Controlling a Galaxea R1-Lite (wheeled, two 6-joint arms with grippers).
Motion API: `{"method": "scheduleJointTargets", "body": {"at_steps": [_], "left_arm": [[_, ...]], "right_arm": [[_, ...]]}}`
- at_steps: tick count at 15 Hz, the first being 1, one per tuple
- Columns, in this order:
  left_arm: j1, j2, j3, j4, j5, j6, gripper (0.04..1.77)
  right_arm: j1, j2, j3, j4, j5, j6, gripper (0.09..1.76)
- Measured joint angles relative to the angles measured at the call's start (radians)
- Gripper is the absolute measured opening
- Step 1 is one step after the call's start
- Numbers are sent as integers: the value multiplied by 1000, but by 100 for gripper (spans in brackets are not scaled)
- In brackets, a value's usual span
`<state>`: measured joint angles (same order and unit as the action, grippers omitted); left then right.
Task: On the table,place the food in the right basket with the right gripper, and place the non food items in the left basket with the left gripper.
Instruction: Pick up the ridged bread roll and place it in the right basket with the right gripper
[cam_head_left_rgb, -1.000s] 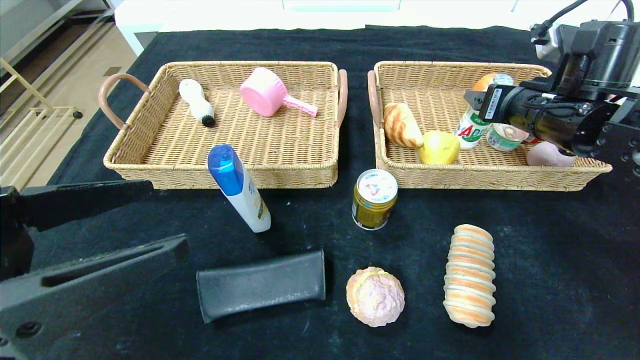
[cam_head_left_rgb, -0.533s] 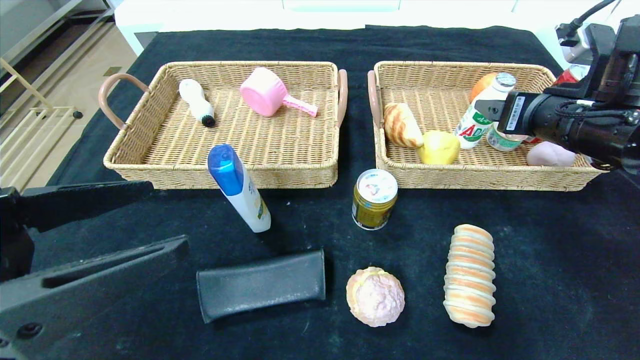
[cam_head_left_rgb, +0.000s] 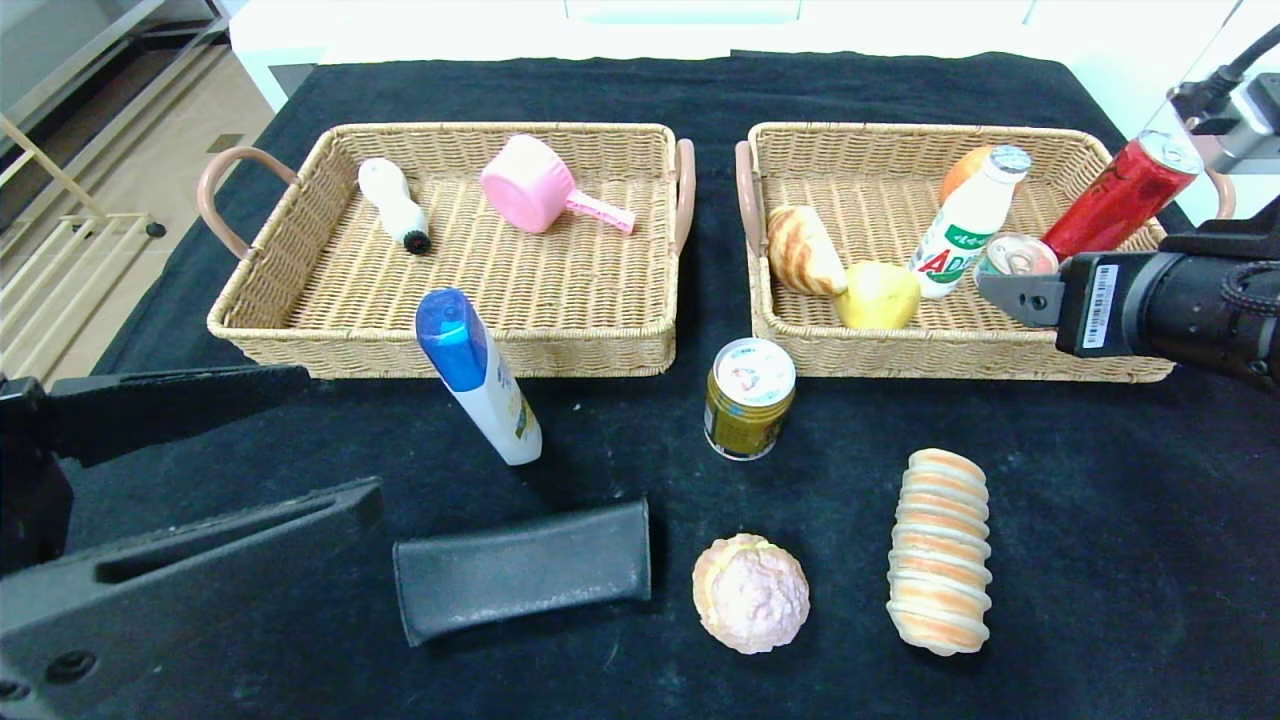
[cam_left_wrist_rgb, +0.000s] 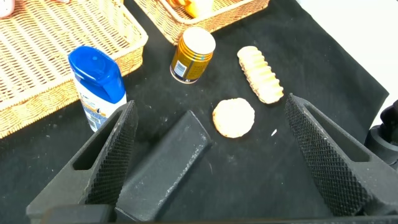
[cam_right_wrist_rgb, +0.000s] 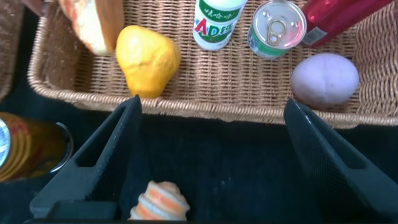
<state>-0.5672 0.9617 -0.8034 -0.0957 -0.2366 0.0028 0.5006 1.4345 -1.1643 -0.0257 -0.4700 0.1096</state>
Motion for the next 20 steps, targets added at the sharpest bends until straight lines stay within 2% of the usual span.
{"method": "scheduleJointTargets", "body": {"at_steps": [3, 6, 8, 10, 14, 16, 18, 20], "left_arm": [[0, 0, 0, 0, 0, 0, 172], [0, 3, 0, 0, 0, 0, 172], [0, 5, 1, 0, 0, 0, 172], [0, 7, 2, 0, 0, 0, 172], [-3, 10, 4, 2, 0, 0, 172], [-3, 10, 4, 2, 0, 0, 172], [-4, 10, 4, 1, 0, 0, 172], [-4, 10, 4, 1, 0, 0, 172]], "right_arm": [[9, -34, 33, 83, -2, 59, 168], [38, -45, 27, 265, -2, 218, 169], [58, -28, 11, 331, 0, 317, 170], [85, 4, -4, 376, 1, 384, 170], [114, 52, -16, 410, 26, 416, 170], [117, 76, -31, 452, 38, 492, 170], [118, 94, -61, 523, 101, 560, 170], [118, 110, -77, 541, 127, 585, 170]]}}
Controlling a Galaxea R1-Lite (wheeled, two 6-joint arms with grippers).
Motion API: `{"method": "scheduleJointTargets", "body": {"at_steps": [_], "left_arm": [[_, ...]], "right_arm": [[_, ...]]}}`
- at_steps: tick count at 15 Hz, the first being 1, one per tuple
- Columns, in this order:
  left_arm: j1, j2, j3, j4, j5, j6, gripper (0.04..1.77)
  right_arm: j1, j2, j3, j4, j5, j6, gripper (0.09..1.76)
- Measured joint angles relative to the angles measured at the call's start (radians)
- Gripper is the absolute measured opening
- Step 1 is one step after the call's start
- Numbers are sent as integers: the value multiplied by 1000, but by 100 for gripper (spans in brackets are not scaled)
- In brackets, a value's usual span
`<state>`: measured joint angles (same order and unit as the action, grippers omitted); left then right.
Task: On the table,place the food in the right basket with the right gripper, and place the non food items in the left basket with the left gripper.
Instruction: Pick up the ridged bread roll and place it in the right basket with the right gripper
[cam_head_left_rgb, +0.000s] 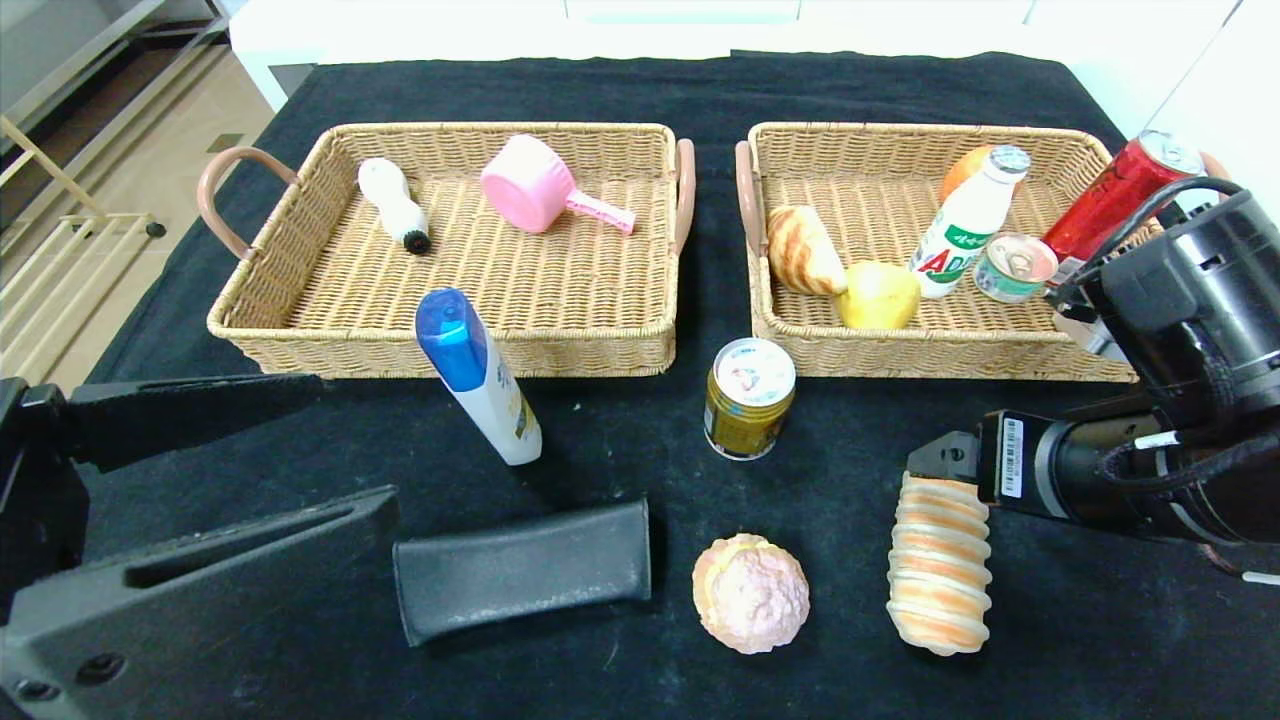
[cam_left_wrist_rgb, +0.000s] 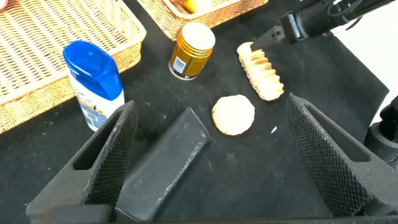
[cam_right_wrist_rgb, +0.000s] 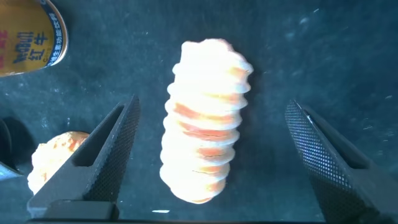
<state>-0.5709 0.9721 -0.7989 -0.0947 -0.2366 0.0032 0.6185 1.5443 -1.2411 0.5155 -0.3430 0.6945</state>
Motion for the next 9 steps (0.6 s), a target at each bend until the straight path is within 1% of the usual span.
{"method": "scheduleJointTargets", "body": {"at_steps": [9], "left_arm": [[0, 0, 0, -1, 0, 0, 172]], "right_arm": [[-3, 84, 17, 3, 3, 39, 171]]}}
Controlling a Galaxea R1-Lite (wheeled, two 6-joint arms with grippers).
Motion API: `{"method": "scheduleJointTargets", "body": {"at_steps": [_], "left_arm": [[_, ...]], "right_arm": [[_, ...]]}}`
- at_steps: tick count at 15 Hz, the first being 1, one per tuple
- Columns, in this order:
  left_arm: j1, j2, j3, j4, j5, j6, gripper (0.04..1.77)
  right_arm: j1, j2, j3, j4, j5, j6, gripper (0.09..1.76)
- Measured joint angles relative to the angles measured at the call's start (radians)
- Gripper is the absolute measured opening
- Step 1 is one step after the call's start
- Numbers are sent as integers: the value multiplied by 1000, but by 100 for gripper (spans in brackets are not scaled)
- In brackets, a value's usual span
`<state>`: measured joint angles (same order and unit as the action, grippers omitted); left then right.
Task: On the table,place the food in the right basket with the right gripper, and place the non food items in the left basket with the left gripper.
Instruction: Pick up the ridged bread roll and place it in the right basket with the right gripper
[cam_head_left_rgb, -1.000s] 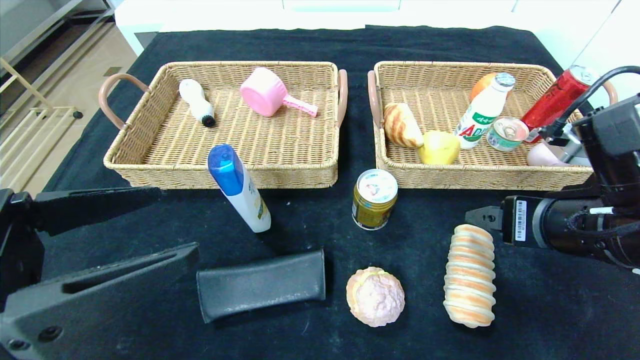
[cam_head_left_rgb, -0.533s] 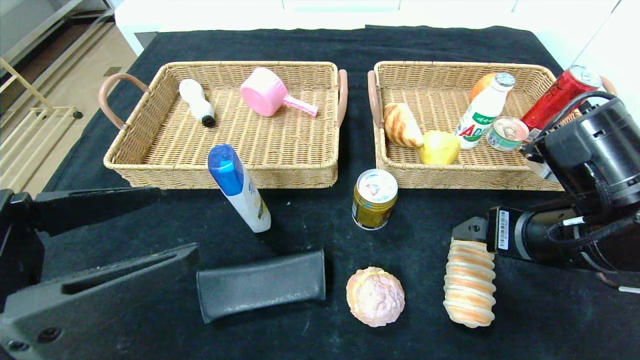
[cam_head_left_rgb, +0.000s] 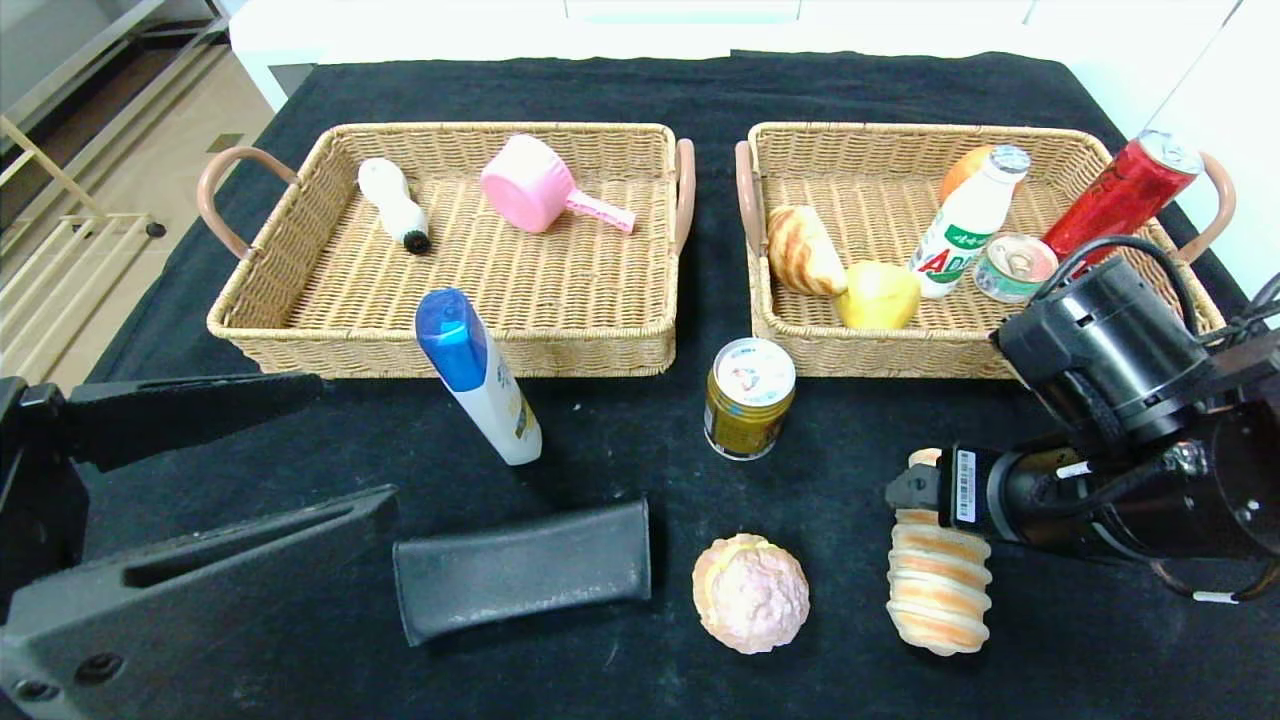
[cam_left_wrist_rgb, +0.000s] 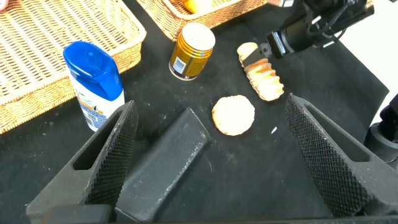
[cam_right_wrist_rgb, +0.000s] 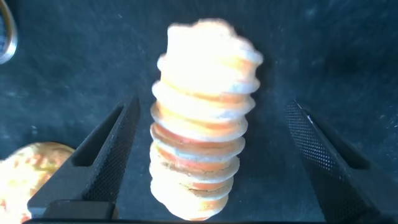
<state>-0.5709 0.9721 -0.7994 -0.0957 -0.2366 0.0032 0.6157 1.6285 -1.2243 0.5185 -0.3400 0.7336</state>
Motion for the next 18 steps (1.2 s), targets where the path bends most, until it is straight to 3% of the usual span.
{"method": "scheduleJointTargets", "body": {"at_steps": [13, 16, 18], "left_arm": [[0, 0, 0, 0, 0, 0, 172], [1, 0, 0, 0, 0, 0, 172], [2, 0, -1, 0, 1, 0, 172]], "right_arm": [[24, 43, 16, -8, 0, 13, 171], [23, 44, 17, -7, 1, 14, 123], [21, 44, 18, -6, 1, 13, 99]]}}
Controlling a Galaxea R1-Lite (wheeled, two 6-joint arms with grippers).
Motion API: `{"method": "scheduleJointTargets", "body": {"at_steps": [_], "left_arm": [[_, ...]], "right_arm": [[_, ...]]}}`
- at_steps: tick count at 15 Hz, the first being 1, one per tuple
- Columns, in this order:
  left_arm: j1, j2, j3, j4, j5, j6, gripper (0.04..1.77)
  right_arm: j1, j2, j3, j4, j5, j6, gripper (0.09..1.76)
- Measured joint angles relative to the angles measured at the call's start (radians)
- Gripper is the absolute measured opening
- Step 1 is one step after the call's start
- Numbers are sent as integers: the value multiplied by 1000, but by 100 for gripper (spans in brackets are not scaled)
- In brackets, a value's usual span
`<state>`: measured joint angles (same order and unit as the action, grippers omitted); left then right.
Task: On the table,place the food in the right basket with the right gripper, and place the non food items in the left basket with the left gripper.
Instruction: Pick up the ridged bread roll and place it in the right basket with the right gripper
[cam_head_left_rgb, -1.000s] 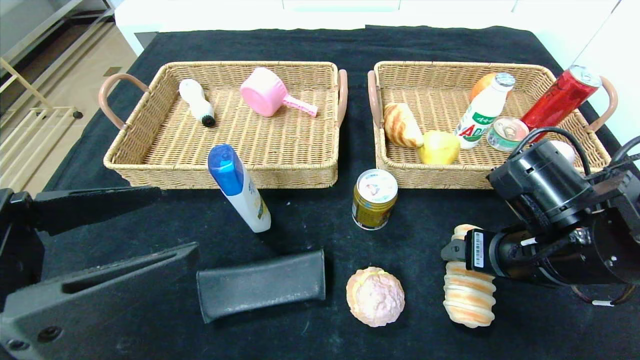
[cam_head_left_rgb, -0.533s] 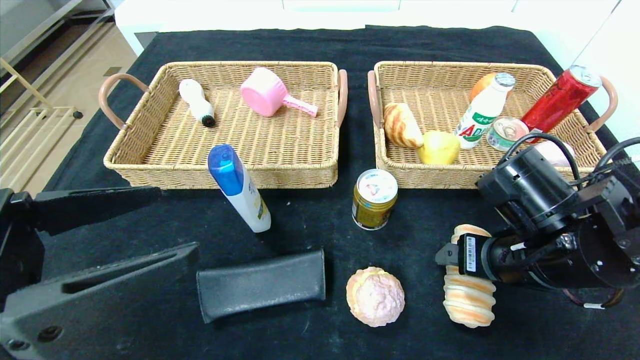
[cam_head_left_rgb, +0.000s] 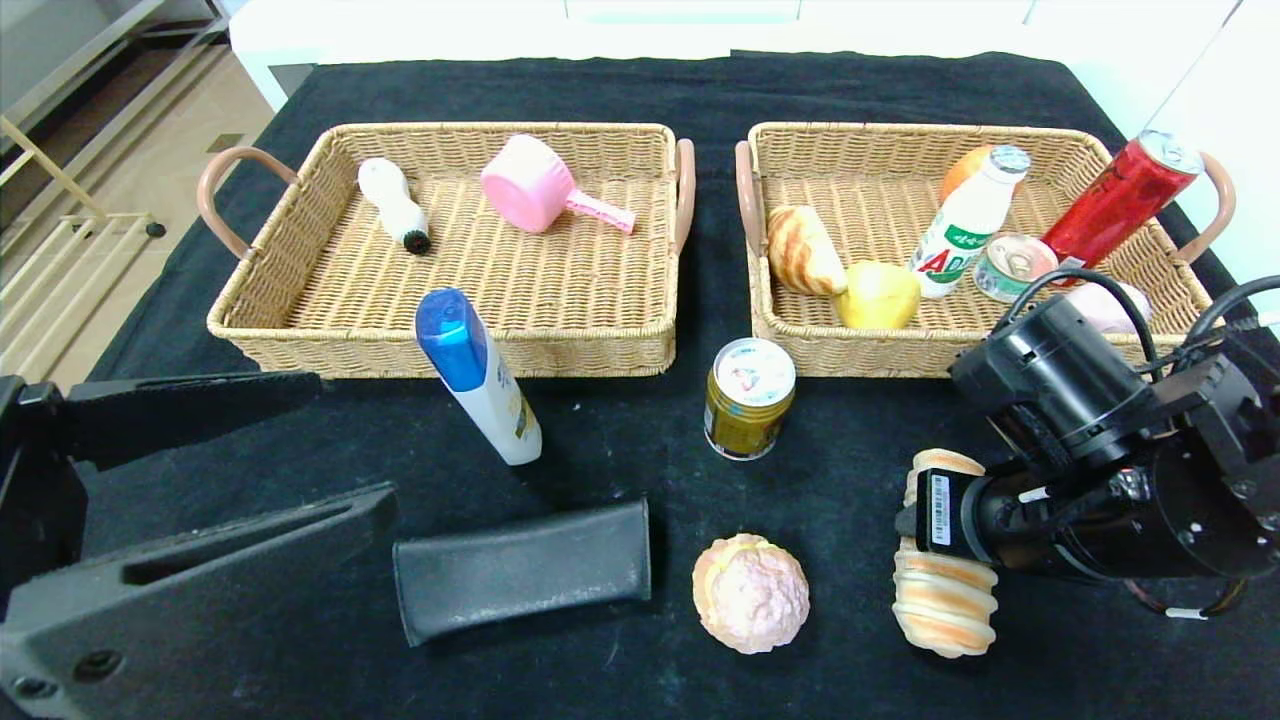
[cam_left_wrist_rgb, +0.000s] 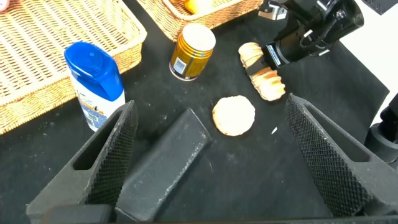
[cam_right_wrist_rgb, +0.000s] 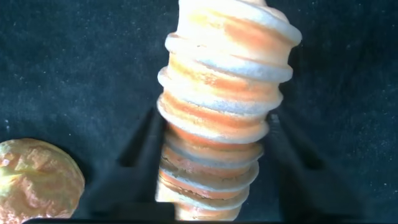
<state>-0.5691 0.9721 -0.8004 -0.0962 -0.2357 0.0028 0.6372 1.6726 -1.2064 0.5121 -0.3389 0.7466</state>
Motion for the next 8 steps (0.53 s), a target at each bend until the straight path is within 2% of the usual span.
{"method": "scheduleJointTargets", "body": {"at_steps": [3, 4, 5, 8], "left_arm": [[0, 0, 0, -1, 0, 0, 172], [0, 0, 0, -1, 0, 0, 172], [0, 0, 0, -1, 0, 0, 172], [0, 0, 1, 0, 0, 0, 172]], "right_arm": [[0, 2, 0, 0, 0, -1, 73], [0, 4, 0, -1, 0, 0, 56], [0, 7, 0, -1, 0, -1, 50], [-1, 13, 0, -1, 0, -1, 50]]}}
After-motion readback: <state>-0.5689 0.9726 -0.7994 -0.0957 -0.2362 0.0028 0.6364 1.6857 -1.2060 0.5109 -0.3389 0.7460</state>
